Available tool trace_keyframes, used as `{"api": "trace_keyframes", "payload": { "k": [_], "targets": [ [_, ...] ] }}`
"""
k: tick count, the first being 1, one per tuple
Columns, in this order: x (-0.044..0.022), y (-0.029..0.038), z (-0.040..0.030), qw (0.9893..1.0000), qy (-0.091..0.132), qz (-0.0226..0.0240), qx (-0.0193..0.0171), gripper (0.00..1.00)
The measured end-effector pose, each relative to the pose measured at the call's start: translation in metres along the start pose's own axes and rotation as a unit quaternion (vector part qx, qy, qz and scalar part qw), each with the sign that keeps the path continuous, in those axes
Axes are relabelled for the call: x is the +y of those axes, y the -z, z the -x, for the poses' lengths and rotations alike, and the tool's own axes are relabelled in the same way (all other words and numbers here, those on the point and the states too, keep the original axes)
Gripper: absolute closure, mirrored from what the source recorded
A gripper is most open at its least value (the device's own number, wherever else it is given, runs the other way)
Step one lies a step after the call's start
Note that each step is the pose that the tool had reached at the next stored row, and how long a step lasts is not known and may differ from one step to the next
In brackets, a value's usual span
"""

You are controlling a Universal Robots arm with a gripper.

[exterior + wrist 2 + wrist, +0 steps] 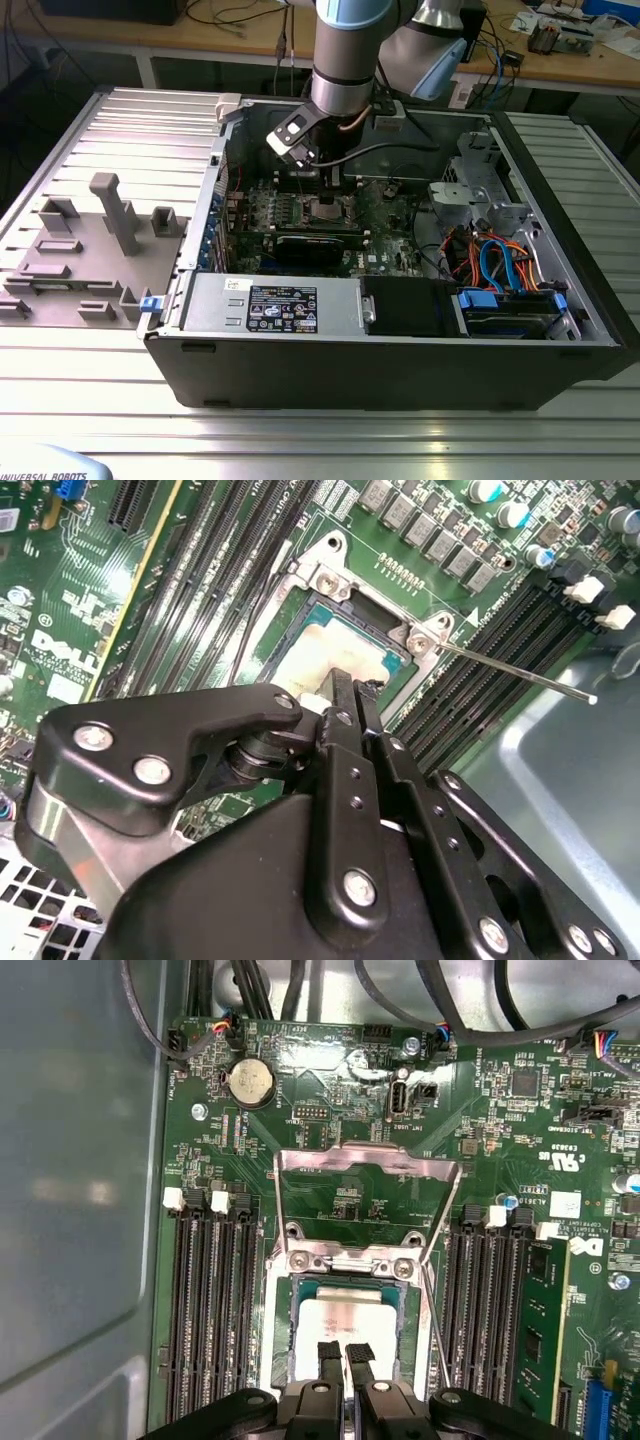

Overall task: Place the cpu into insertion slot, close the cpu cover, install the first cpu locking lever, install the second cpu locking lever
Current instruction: 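Close the cpu cover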

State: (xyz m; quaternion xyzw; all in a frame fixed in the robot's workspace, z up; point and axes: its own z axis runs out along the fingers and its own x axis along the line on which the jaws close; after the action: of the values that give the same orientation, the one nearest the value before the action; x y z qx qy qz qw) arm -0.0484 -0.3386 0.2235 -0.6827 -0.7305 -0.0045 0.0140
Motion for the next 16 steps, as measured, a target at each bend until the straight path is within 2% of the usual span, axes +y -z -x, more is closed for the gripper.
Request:
{"api": "trace_keyframes", "payload": {
  "k": [3,11,16],
  "targets": [
    [0.0,0.0046,-0.0001,1.0,0.0,0.0,0.0,0.84],
    [0.0,0.0052,-0.0001,1.0,0.0,0.0,0.0,0.84],
    [0.0033,0.0052,0.0001,1.0,0.0,0.0,0.0,0.84]
  ]
}}
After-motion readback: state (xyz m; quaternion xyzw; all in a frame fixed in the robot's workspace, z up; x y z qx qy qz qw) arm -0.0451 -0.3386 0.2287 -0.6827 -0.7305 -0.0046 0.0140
